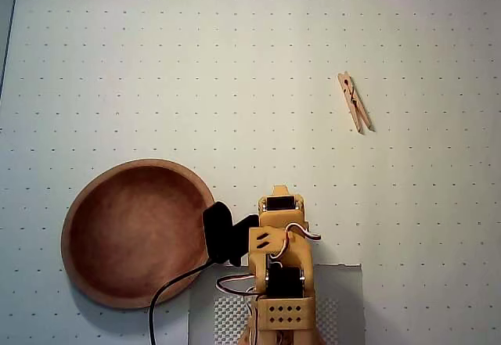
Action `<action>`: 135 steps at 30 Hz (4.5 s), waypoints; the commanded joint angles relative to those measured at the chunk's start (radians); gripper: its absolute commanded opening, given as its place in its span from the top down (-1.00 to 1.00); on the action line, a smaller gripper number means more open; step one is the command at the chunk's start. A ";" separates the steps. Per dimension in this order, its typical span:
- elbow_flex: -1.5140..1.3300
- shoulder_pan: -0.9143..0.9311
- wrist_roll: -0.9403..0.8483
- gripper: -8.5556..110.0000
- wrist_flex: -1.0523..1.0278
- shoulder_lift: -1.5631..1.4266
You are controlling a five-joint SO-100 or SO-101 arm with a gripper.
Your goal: Grasp a clothespin and put it in the bowl.
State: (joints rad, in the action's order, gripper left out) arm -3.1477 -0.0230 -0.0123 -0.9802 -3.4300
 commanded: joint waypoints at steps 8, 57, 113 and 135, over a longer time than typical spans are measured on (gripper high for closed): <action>0.026 0.000 -0.003 0.91 -0.005 -0.003; 0.913 0.002 -0.453 0.91 -0.041 0.583; 2.247 0.499 -1.951 0.90 -0.578 2.290; 2.304 0.370 -2.221 0.90 -0.580 2.395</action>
State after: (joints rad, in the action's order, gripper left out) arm -0.9143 0.3543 -2.2212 -1.5616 -0.9910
